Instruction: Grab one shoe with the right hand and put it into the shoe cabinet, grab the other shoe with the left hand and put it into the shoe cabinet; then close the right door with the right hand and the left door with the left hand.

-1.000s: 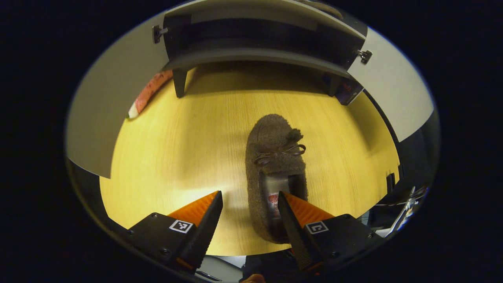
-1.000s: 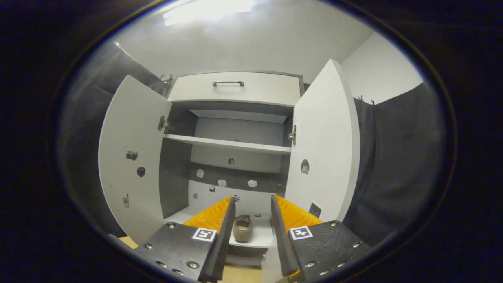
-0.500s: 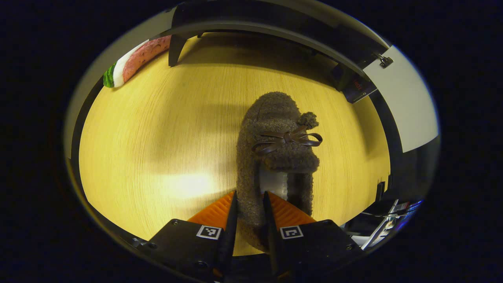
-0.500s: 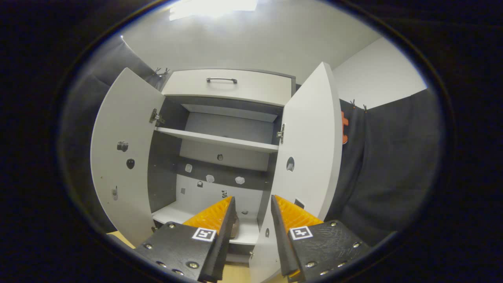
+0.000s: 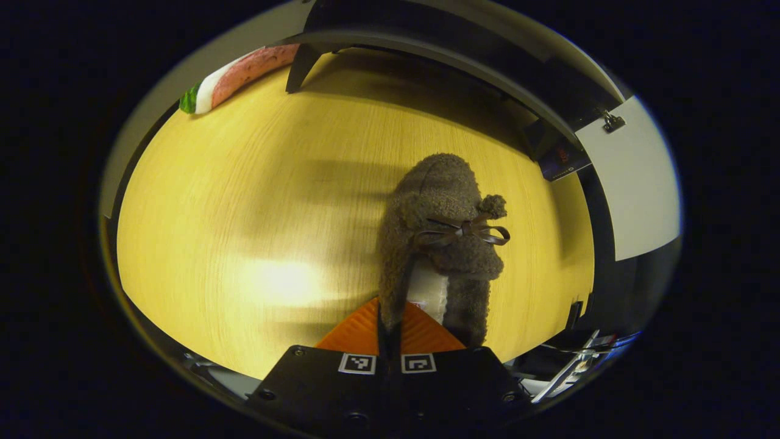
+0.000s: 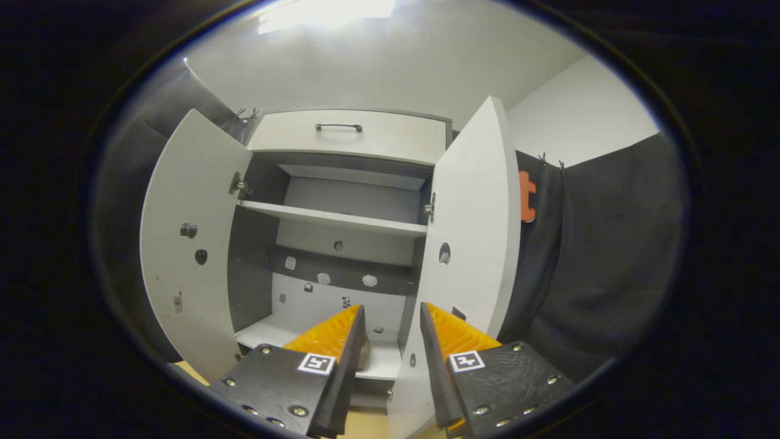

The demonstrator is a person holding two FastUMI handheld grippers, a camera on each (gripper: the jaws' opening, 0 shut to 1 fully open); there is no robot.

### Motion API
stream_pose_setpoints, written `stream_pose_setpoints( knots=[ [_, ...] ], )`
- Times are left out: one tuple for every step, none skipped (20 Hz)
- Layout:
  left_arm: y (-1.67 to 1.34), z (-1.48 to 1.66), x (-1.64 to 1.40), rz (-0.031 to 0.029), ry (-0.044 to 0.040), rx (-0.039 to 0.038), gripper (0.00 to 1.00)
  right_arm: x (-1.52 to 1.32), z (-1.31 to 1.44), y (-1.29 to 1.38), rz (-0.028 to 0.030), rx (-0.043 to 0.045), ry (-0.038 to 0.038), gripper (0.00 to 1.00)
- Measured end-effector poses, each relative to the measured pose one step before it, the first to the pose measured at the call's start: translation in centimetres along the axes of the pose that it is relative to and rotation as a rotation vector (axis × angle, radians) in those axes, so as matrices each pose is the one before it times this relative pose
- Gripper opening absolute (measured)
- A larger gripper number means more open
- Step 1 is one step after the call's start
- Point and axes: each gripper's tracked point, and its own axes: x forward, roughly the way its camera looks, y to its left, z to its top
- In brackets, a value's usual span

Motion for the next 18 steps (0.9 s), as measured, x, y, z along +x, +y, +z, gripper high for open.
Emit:
stream_pose_setpoints(
  knots=[
    [-0.161,0.237,-0.643,-0.00770,-0.01691,-0.00582,0.01,-0.065,-0.049,-0.024,0.00003,0.00172,0.00125,0.53],
    [0.001,0.417,-0.681,-0.01699,-0.01894,-0.01679,0.01,0.003,-0.050,-0.070,-0.00009,0.00190,0.00025,0.54],
    [0.394,0.424,-0.577,-0.01654,-0.01857,-0.01764,0.01,-0.089,-0.096,-0.052,0.00025,0.00159,0.00092,0.54],
    [0.303,0.741,-0.620,-0.01112,-0.02658,-0.00976,0.01,-0.102,-0.044,-0.139,-0.00034,0.00193,0.00062,0.54],
    [0.567,0.117,-0.241,-0.00611,-0.02867,-0.00198,0.01,-0.157,0.003,-0.074,0.00034,0.00301,-0.00072,0.54],
    [0.307,0.462,-0.384,-0.00835,-0.03085,-0.00202,0.01,-0.069,0.043,-0.086,-0.00006,0.00426,-0.00177,0.54],
    [-0.336,-0.193,0.104,-0.01527,-0.03245,-0.00376,0.01,-0.054,0.012,-0.113,0.00022,0.00588,-0.00289,0.54],
    [-0.085,-0.005,-0.070,-0.01562,-0.03261,-0.00468,0.01,-0.163,0.123,-0.081,0.00104,0.00691,-0.00324,0.54],
    [0.029,-0.506,0.150,-0.01579,-0.03706,0.00088,0.01,-0.144,0.144,-0.102,0.00131,0.00810,-0.00473,0.53],
    [0.164,-0.006,0.034,-0.01070,-0.03307,0.00443,0.01,-0.103,0.170,-0.096,0.00121,0.00821,-0.00358,0.53],
    [0.015,0.133,0.064,-0.01124,-0.03386,0.00528,0.01,-0.034,0.087,-0.044,0.00275,0.00742,-0.00311,0.53],
    [-0.012,-0.134,-0.014,-0.01337,-0.02554,0.00613,0.01,-0.097,0.089,-0.089,0.00288,0.00710,-0.00233,0.53],
    [-0.078,-0.294,0.350,-0.01549,-0.02639,0.00487,0.01,-0.107,0.080,-0.032,0.00360,0.00659,-0.00204,0.53],
    [0.102,-0.090,0.194,-0.01292,-0.02435,0.00368,0.01,-0.065,0.180,-0.073,0.00285,0.00559,-0.00394,0.54],
    [0.119,0.035,-0.056,-0.00935,-0.02836,0.00544,0.01,-0.103,0.090,-0.183,0.00171,0.00493,-0.00449,0.53],
    [0.186,0.096,0.109,-0.00653,-0.02830,0.00551,0.01,-0.129,0.154,-0.176,0.00105,0.00535,-0.00549,0.53],
    [-0.037,0.094,0.079,-0.00798,-0.02677,0.00403,0.01,-0.184,0.124,-0.168,0.00206,0.00594,-0.00465,0.53],
    [-0.028,-0.099,0.093,-0.00892,-0.02275,0.00153,0.01,-0.172,0.167,-0.144,0.00320,0.00710,-0.00362,0.53]
  ],
)
